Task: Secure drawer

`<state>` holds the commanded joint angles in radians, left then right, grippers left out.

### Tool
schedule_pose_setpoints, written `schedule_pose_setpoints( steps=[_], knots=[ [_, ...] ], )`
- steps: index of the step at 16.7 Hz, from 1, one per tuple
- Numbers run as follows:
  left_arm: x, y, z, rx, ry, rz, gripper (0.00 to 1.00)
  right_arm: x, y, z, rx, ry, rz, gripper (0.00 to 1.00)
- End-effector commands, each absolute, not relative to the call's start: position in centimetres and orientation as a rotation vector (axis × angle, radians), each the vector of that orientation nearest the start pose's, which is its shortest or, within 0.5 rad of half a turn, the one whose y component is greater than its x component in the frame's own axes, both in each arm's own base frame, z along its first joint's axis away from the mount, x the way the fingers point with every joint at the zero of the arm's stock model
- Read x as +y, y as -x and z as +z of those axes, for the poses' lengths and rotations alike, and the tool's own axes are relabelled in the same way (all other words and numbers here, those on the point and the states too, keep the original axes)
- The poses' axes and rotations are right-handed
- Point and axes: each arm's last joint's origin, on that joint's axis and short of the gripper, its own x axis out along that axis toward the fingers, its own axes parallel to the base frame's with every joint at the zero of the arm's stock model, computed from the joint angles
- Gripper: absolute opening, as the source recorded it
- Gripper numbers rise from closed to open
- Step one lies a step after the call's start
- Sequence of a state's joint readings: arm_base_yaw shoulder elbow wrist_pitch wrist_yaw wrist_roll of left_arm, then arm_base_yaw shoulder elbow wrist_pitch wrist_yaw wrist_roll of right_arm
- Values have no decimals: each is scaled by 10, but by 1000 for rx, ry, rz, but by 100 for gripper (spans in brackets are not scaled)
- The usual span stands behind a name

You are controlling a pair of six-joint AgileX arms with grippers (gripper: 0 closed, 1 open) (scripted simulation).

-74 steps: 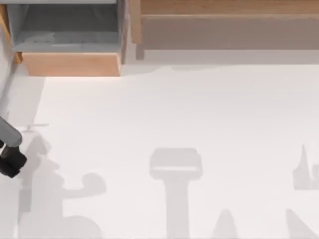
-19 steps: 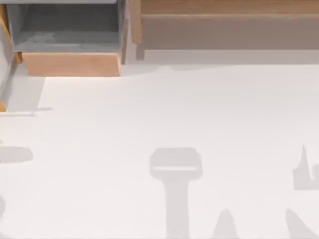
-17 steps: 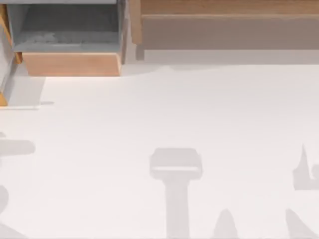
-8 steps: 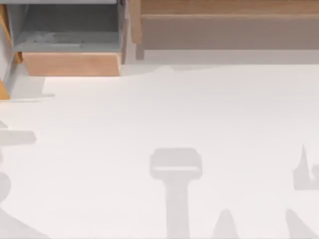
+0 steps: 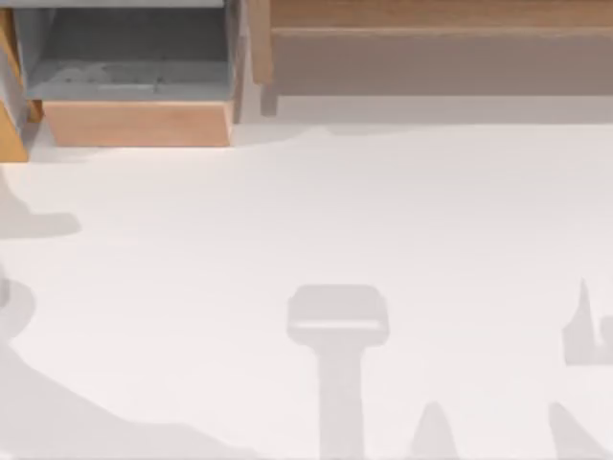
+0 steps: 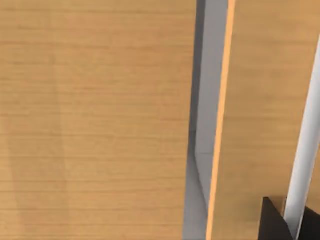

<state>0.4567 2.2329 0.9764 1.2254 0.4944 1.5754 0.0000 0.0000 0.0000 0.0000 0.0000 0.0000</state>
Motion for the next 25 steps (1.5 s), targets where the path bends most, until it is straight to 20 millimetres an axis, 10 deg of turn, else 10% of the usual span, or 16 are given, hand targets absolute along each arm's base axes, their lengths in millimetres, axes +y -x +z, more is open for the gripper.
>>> schedule_pose_setpoints(
  steps=[17, 25],
  knots=[
    [174, -439, 90, 13, -1548, -26, 0, -1, -106, 160, 0, 0, 0, 100],
    [174, -439, 90, 13, -1548, -26, 60, -1, -106, 160, 0, 0, 0, 100]
  ],
)
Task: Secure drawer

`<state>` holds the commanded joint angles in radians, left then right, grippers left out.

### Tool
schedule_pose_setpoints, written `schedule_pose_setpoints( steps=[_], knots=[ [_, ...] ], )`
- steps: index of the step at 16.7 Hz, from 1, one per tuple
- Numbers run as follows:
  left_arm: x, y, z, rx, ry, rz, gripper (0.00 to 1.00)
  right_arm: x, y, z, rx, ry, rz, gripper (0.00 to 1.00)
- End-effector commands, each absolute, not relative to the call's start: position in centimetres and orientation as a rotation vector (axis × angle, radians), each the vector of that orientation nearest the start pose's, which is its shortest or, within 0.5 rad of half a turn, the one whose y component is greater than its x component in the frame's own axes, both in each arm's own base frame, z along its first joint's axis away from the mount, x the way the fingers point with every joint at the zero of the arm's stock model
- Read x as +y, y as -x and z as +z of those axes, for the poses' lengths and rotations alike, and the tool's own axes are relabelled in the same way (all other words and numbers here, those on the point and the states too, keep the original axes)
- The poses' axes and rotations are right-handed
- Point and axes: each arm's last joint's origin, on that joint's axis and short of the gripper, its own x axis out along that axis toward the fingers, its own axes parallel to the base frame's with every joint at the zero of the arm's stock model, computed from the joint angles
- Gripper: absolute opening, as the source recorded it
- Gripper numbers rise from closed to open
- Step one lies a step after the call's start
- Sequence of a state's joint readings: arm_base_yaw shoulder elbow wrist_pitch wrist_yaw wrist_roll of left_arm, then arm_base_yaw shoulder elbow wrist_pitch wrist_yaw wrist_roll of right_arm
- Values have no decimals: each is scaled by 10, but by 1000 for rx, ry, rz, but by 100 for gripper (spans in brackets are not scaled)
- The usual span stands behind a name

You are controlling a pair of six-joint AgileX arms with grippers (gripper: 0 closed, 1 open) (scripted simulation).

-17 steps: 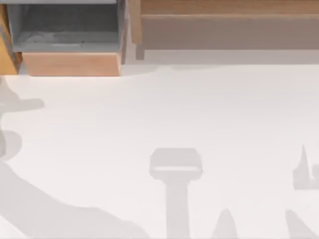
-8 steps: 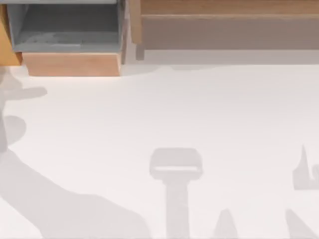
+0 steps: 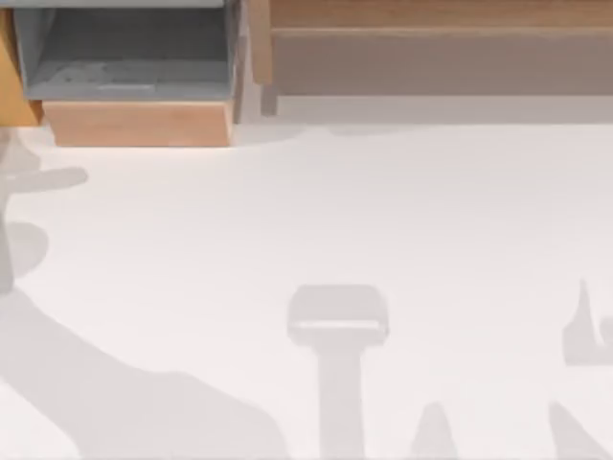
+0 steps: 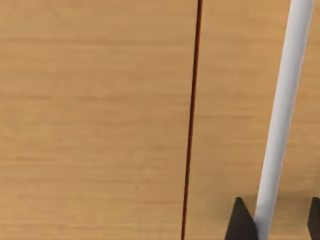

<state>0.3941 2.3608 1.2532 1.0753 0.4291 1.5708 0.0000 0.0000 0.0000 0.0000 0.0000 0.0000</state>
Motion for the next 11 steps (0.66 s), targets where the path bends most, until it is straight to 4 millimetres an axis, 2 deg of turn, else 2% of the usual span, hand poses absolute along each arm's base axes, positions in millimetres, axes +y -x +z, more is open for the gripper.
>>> schedule_pose_setpoints(
  steps=[5, 11],
  knots=[
    [174, -439, 90, 13, -1548, -26, 98, -1, -106, 160, 0, 0, 0, 100],
    [174, -439, 90, 13, -1548, -26, 100, -1, -106, 160, 0, 0, 0, 100]
  ],
)
